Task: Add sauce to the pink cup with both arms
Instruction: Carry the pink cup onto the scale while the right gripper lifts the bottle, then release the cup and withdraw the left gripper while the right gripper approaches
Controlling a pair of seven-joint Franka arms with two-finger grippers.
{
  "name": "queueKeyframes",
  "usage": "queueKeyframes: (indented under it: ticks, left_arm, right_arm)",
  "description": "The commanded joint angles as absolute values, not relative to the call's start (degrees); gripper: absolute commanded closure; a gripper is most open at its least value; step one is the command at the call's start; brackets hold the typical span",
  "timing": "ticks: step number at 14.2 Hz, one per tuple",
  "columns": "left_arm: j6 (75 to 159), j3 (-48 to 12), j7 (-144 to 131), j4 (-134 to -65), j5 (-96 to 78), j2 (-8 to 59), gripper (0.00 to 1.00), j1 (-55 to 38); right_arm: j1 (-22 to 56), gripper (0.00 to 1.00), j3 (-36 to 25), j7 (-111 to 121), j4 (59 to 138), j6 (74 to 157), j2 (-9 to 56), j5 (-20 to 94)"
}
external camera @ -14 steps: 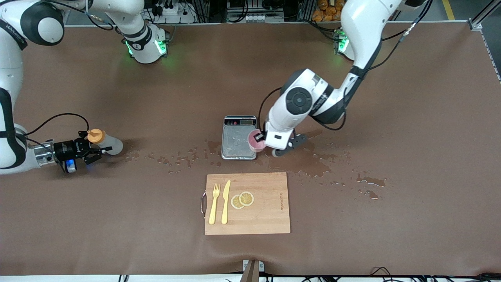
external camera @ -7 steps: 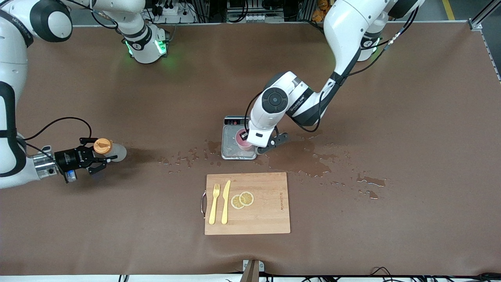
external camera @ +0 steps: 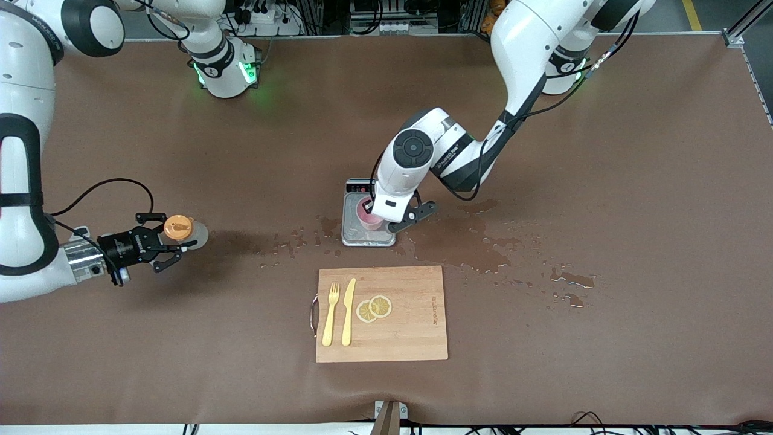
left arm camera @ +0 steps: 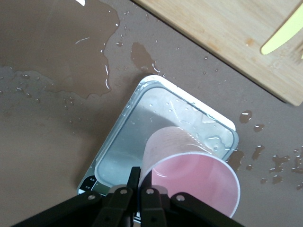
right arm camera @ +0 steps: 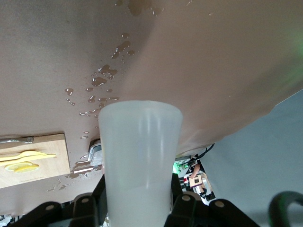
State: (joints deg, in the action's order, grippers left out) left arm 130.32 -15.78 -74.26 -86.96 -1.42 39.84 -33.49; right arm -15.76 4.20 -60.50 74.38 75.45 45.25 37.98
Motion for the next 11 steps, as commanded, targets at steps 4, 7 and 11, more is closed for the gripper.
queueKeyframes:
  ticks: [4,7,11]
  left_arm:
    - [131.57,-14.94,-75.76,-85.34,1.32,41.57,0.18,-34.80]
    - [131.49,-14.85,-75.76,-85.34,2.02,40.70,0.00,-34.81]
    - [129.56,-15.03,-75.67,-85.43,2.11,37.01,0.00,-33.75]
  right_arm:
    - [-10.91,0.47,3.60,-68.90,71.29,74.53,43.42,35.34]
    - [-8.97,0.48,3.52,-72.68,69.88,74.45,43.15,35.07]
    - [-4.67,0.48,3.51,-79.34,67.51,74.44,43.07,31.57]
